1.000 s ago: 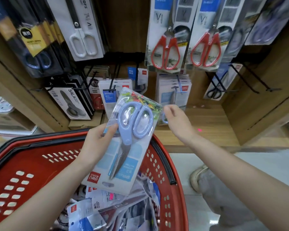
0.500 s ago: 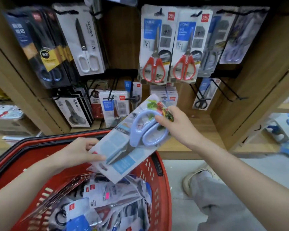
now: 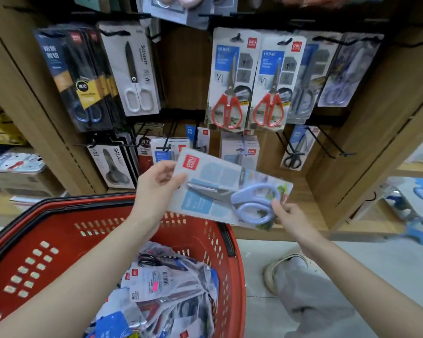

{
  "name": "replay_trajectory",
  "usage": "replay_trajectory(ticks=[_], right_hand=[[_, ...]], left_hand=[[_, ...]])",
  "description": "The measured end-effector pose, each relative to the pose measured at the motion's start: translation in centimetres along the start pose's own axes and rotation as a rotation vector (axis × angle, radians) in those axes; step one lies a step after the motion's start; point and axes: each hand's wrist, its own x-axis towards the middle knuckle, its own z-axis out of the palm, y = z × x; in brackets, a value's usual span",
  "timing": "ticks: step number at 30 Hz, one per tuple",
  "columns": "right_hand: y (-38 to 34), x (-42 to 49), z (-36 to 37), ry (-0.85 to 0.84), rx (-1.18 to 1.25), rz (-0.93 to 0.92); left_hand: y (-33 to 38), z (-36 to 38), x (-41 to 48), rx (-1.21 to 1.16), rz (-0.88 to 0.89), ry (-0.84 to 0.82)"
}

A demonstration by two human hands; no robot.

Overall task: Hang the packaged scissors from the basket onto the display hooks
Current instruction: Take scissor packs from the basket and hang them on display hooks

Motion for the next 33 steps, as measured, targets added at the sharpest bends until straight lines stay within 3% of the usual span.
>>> replay_trajectory(ticks=[3,5,7,9,13,18,25,33], right_hand=[[-0.3,-0.1,-0.4,0.122,-0.255,-0.099],[-2.1,-1.5,-0.4,0.194,-0.266,-0.367],[-4.1,-2.8,-0.2,0.153,-0.264,-0.596],[-5.0,-3.3,0.0,0.062,-0.195,-0.66],[-4.3,-2.7,0.0,0.044,-0.029,-0.612],[-2.2,0.7,0.0,0.172,0.083,-0.394],[-0.9,7.7,2.4,0.192,0.004,-0.207],[-2.2,13.9,5.4,0.194,-0.013,-0.177]], left_hand=[[1.6,2.5,0.1,0.162,0.27,-0.109],[2.3,4.2,0.2,0.188,0.333,-0.185],[2.5,5.8,0.2,0.24,0.392,-0.264],[2.2,7.2,0.3,0.342,0.503,-0.368],[1.3,8.3,1.1,0.418,0.59,-0.493],[-0.2,6.6,4.2,0.761,0.744,-0.461],[-3.4,2.5,11.0,1.048,0.737,-0.334],[-6.6,0.6,13.7,1.152,0.743,-0.393]])
